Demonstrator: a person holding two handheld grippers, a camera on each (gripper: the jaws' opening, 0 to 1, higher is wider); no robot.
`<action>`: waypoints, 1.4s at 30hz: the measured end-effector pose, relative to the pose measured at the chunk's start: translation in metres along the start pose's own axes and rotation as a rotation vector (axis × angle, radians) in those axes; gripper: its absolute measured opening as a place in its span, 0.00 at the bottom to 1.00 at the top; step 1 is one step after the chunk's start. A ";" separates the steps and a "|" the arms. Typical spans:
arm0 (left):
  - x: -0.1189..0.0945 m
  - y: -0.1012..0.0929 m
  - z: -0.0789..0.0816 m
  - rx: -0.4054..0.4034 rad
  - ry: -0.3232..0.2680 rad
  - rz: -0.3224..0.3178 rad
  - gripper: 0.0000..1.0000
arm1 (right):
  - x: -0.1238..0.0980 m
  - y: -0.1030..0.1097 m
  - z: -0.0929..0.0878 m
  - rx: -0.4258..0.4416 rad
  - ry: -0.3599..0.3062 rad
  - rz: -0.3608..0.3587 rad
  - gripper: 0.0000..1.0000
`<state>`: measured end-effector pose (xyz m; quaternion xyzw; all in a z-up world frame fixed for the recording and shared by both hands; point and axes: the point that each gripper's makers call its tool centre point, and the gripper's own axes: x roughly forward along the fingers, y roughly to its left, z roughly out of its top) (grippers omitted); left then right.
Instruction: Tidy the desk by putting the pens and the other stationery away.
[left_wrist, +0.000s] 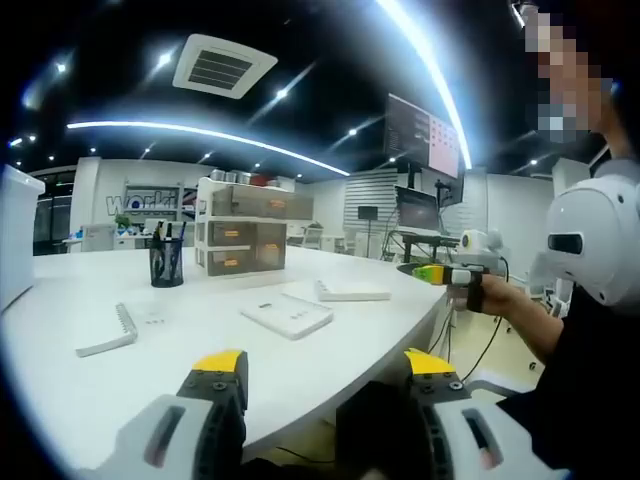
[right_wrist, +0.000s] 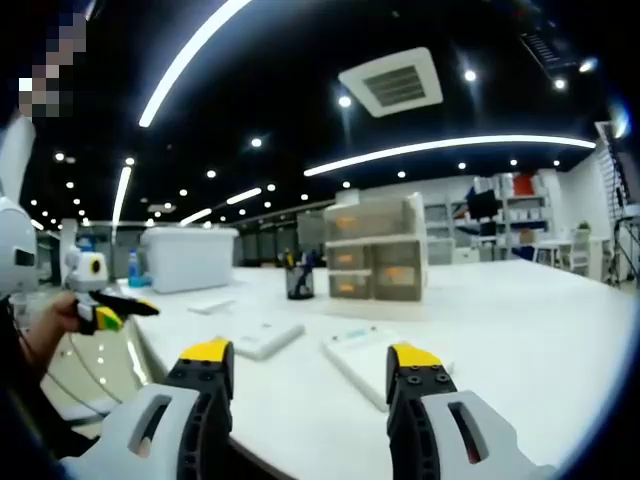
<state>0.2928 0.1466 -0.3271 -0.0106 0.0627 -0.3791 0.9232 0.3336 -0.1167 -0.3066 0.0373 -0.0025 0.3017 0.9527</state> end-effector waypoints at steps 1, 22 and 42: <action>0.000 0.001 0.001 0.000 0.001 0.003 0.61 | -0.001 0.001 0.000 0.001 0.000 0.001 0.59; -0.012 0.016 0.009 0.019 0.006 0.058 0.61 | -0.007 0.015 -0.009 -0.030 0.054 0.027 0.61; -0.026 0.030 0.008 0.052 0.034 0.130 0.61 | -0.009 0.022 -0.008 -0.095 0.090 0.043 0.61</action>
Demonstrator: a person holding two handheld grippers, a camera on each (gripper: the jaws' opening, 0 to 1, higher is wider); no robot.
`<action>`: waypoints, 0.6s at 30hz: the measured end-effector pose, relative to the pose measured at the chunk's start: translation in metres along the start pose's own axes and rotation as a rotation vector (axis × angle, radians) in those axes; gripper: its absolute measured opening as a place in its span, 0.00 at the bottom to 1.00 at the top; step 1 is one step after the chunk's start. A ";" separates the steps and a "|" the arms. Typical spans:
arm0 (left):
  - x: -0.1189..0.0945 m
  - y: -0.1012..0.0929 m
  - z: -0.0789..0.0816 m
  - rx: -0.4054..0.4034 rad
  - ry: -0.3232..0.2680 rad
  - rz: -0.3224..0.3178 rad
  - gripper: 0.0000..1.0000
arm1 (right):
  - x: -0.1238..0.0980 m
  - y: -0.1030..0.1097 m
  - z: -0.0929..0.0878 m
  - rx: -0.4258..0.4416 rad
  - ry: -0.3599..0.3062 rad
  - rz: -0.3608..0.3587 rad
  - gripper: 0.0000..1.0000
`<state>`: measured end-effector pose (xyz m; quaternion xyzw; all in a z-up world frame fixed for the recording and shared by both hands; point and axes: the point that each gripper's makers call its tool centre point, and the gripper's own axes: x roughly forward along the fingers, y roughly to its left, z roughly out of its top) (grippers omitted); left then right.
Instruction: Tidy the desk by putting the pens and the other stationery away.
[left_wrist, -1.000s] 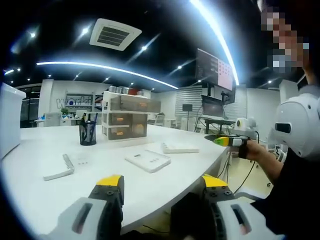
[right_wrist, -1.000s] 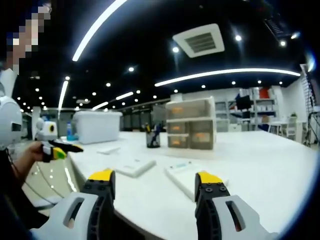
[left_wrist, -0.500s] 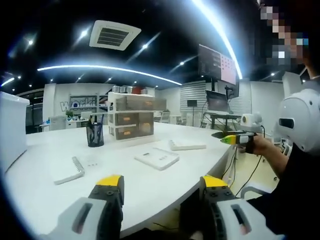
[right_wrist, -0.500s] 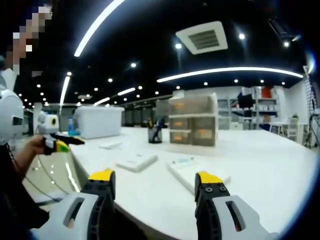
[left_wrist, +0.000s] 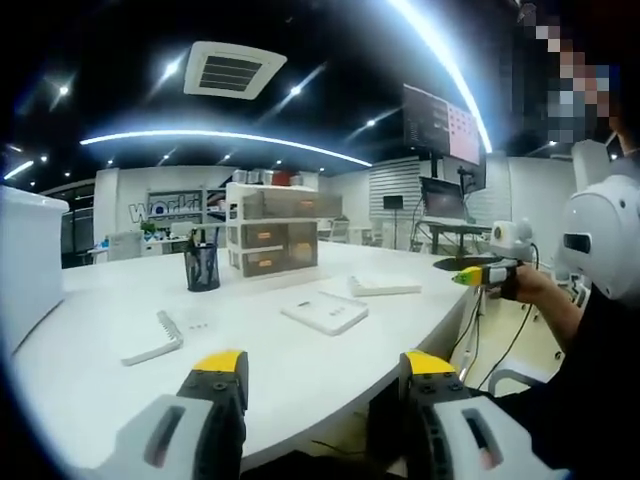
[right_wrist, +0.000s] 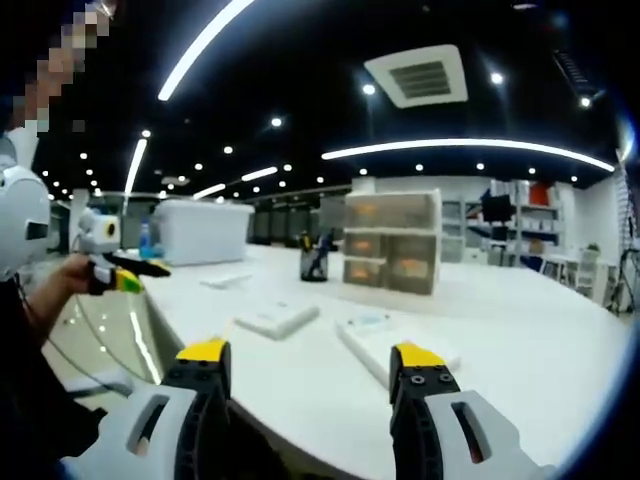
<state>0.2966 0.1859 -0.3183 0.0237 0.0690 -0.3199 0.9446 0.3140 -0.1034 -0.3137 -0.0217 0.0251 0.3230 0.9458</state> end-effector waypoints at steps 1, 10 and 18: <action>-0.001 0.000 0.000 0.000 -0.001 -0.001 0.61 | 0.001 0.001 0.000 -0.003 0.003 0.001 0.61; -0.006 0.005 -0.001 -0.001 0.008 0.018 0.61 | 0.007 0.008 -0.001 -0.020 0.017 0.026 0.61; -0.016 0.013 0.001 0.003 0.008 0.036 0.61 | 0.015 0.019 0.002 -0.039 0.031 0.061 0.61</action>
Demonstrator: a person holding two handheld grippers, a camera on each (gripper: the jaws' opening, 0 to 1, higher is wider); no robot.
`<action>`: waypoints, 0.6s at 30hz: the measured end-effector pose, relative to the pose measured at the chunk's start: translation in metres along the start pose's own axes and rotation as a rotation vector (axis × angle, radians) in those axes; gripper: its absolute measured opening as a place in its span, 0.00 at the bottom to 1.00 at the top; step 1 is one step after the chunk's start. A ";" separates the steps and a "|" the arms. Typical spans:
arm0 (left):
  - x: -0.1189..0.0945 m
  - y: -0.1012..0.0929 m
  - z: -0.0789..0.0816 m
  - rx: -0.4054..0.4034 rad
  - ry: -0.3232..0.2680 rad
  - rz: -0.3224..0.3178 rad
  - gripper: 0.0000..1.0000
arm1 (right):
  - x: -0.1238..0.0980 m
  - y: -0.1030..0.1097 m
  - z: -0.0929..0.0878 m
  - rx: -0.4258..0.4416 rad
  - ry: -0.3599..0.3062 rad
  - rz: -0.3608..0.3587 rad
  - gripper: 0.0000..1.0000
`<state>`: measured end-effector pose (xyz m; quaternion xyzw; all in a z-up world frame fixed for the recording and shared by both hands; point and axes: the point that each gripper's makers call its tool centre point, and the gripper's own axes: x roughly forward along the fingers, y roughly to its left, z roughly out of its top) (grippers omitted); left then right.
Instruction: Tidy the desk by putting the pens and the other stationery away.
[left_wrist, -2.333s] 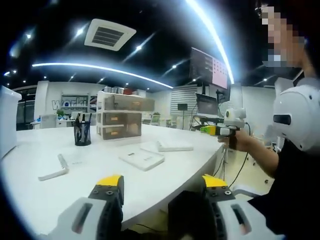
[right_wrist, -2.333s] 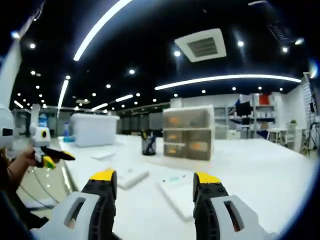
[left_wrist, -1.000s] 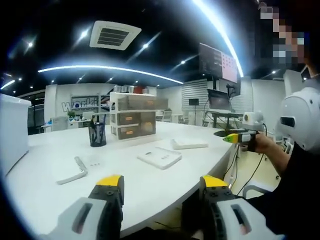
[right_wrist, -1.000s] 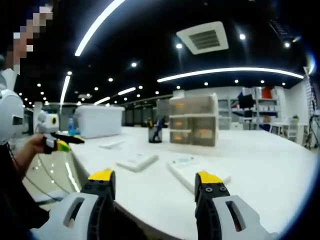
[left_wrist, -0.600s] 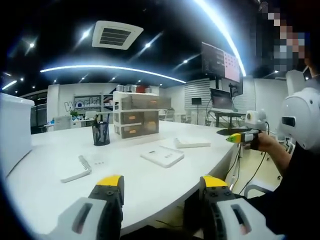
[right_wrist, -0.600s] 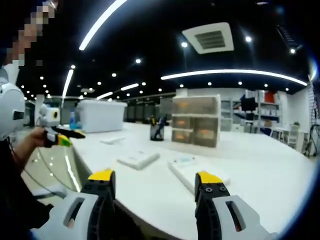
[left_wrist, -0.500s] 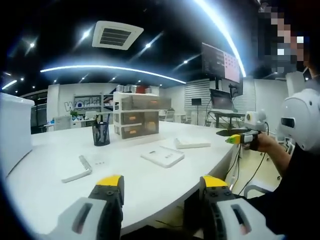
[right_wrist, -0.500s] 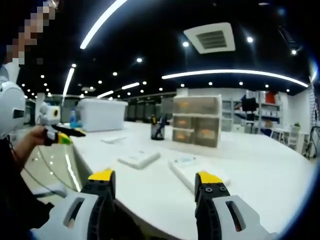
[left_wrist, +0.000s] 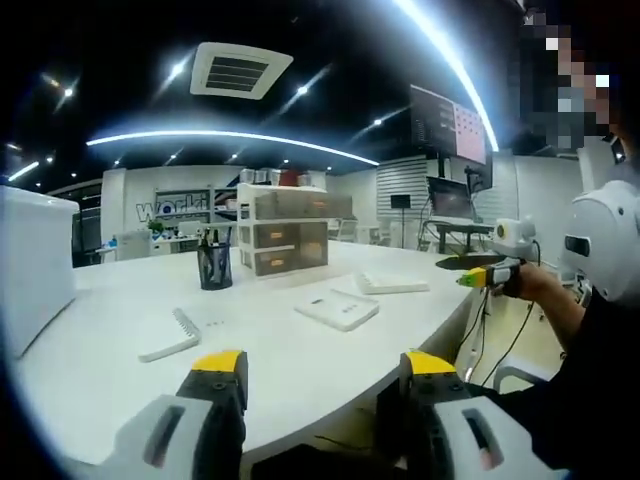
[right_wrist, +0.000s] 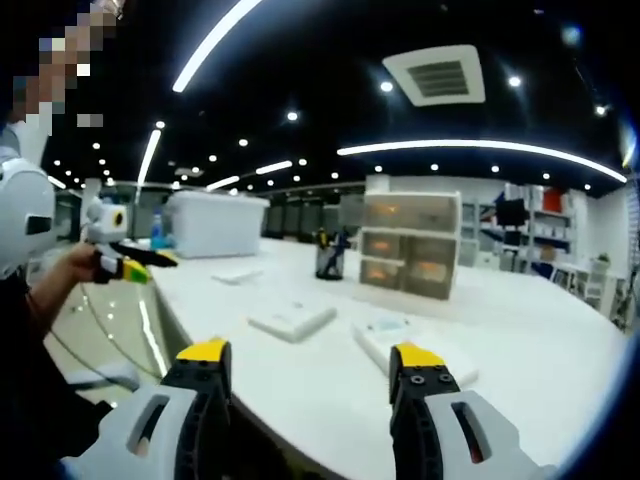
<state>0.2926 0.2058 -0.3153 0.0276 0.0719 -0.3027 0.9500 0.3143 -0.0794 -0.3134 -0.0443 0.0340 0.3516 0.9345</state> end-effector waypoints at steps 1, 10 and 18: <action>-0.001 0.001 0.000 0.001 0.000 0.002 0.61 | 0.001 0.001 -0.001 -0.001 0.006 0.005 0.61; -0.010 0.012 -0.002 0.000 0.009 0.027 0.61 | 0.014 0.016 0.006 -0.062 0.046 0.065 0.61; -0.013 0.015 -0.003 -0.002 0.010 0.031 0.61 | 0.042 0.036 0.018 -0.254 0.099 0.132 0.61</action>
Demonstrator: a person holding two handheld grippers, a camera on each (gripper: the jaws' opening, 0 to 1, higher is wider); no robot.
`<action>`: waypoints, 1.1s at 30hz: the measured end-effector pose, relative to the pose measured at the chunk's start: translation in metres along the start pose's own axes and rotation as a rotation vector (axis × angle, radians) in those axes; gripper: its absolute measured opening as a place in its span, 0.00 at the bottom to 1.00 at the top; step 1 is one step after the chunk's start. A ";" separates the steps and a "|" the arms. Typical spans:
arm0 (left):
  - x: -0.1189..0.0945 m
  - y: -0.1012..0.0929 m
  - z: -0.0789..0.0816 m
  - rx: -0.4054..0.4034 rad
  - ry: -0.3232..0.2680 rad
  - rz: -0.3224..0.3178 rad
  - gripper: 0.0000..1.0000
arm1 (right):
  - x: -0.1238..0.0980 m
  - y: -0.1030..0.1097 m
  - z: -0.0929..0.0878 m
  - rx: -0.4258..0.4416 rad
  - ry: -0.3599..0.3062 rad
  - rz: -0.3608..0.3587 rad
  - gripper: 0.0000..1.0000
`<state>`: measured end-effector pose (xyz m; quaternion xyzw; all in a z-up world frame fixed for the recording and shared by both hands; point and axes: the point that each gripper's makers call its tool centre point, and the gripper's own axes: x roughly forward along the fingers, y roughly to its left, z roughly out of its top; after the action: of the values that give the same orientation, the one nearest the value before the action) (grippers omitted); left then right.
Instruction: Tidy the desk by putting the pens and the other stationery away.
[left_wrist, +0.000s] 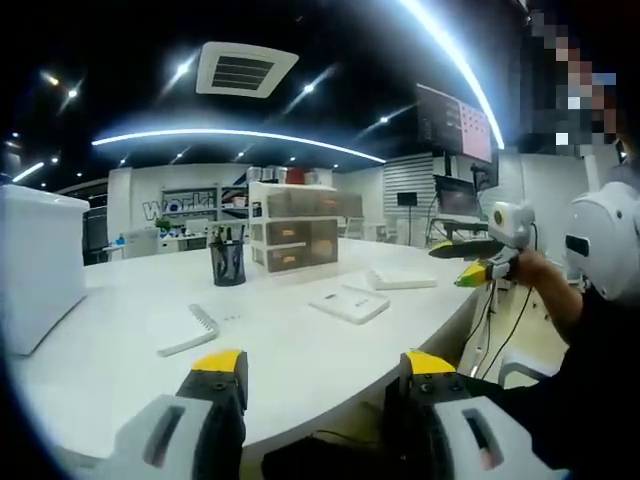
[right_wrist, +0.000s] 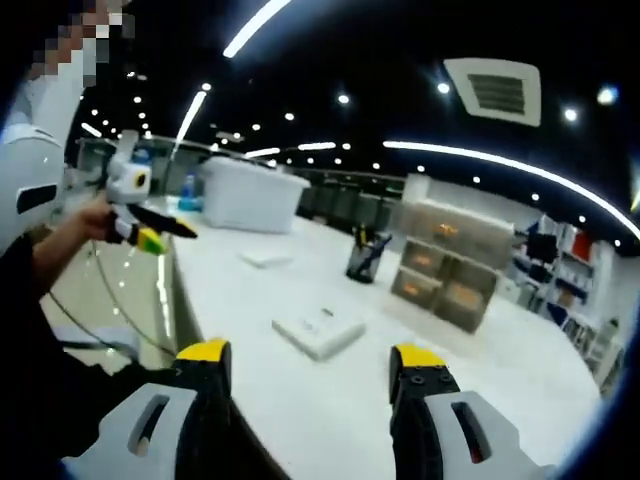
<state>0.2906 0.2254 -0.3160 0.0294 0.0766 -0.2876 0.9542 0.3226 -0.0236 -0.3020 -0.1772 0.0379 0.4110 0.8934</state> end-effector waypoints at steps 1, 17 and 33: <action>0.000 0.000 0.000 0.000 0.000 0.000 0.61 | 0.004 0.001 0.001 -0.024 0.008 0.008 0.61; -0.011 0.016 -0.001 -0.010 -0.008 0.029 0.61 | 0.063 0.021 0.027 -0.295 0.071 0.088 0.60; -0.025 0.031 0.003 -0.012 -0.031 0.068 0.61 | 0.116 0.045 0.039 -0.495 0.100 0.144 0.58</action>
<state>0.2873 0.2645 -0.3088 0.0220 0.0625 -0.2549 0.9647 0.3623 0.1004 -0.3030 -0.4075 -0.0073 0.4611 0.7883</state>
